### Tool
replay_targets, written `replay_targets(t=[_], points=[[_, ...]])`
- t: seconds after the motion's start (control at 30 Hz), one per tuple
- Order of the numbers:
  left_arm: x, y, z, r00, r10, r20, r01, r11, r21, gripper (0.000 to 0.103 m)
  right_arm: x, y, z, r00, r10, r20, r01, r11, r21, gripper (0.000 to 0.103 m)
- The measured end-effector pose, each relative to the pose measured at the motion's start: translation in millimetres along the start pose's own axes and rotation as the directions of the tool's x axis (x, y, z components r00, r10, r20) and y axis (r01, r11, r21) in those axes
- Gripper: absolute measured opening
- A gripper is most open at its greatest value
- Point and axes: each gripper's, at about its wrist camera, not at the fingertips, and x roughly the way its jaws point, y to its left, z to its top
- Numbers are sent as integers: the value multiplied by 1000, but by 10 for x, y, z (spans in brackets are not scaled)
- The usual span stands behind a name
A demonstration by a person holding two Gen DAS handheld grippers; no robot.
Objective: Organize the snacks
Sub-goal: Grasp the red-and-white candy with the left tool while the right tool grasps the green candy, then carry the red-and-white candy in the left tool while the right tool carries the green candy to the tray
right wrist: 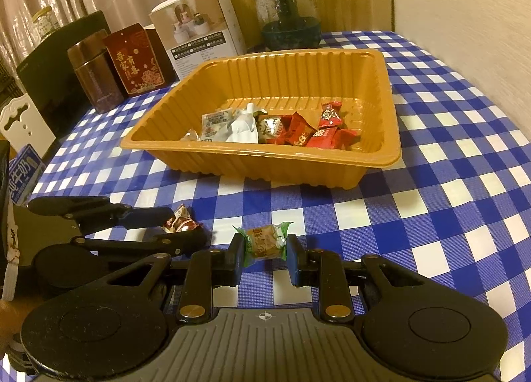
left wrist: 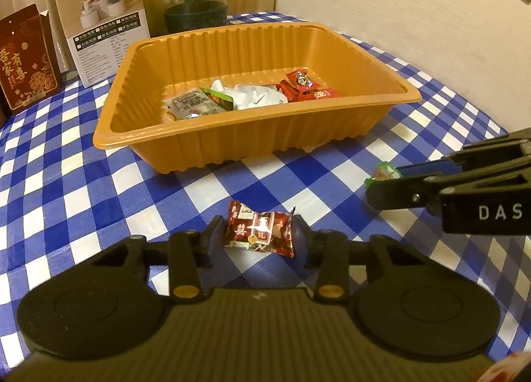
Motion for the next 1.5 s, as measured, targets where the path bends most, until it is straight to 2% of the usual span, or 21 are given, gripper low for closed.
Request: replay_targets(t=[0.5, 1.0, 1.5], points=[[-45, -51, -19, 1000, -5, -5, 5, 1000, 22, 37, -14, -17, 10, 1000, -11, 3, 11, 1000, -5, 27], [-294, -166, -6, 1000, 18, 0, -18, 1000, 17, 37, -181, -55, -11, 999, -36, 0, 36, 999, 8, 27], [-597, -275, 19, 998, 63, 5, -63, 996, -68, 37, -414, -113, 11, 998, -60, 28, 60, 998, 5, 27]])
